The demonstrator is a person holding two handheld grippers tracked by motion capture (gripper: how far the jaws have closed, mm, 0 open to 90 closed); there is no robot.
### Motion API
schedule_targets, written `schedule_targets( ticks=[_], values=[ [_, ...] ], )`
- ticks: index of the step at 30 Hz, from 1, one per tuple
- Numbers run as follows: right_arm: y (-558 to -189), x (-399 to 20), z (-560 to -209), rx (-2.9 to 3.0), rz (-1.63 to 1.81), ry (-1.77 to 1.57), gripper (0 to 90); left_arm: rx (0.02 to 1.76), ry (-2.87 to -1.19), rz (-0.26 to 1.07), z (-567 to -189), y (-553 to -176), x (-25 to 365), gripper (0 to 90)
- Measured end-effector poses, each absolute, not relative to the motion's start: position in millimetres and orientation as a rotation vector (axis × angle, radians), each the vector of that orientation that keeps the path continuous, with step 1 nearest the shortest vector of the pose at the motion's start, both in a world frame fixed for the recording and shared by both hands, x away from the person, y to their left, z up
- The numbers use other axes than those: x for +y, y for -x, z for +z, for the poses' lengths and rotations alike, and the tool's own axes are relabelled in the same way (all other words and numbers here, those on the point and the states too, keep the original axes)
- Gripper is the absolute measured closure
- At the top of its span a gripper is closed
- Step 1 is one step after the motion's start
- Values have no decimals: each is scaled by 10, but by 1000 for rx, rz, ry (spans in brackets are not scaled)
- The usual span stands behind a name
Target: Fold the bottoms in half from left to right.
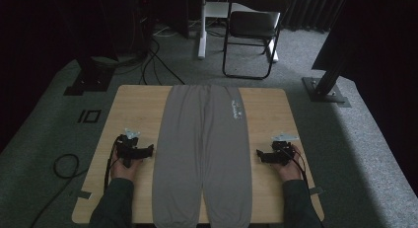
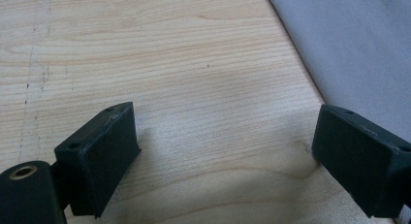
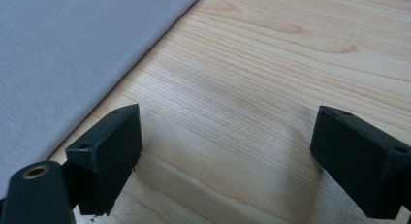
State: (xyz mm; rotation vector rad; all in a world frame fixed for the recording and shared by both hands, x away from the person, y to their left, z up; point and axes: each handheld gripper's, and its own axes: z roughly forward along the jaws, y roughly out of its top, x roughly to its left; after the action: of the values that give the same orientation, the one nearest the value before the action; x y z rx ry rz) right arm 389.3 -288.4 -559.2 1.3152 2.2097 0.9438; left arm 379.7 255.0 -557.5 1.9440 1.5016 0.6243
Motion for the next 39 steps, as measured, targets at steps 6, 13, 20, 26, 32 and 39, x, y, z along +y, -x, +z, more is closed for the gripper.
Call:
schedule_targets(
  ticks=[6,13,20,26,32,39],
  values=[
    [-3889,-2880,-5592,2207,944,-1317,110,1492,-1950,622,-5575,-3764,2562,97],
    [-3887,-2879,-5592,2206,943,-1317,109,1481,-1955,618,-5576,-3746,2570,99],
    [-3887,-2879,-5592,2206,943,-1318,110,1466,-1950,623,-5570,-3708,2598,165],
    [-3887,-2879,-5592,2206,943,-1318,109,1487,-1955,612,-5532,-3674,2603,275],
    [-3887,-2879,-5592,2206,943,-1318,110,1499,-1947,619,-5526,-3662,2610,307],
    [-3888,-2879,-5592,2206,943,-1318,110,1492,-1942,573,-5492,-3650,2584,456]
  ],
)
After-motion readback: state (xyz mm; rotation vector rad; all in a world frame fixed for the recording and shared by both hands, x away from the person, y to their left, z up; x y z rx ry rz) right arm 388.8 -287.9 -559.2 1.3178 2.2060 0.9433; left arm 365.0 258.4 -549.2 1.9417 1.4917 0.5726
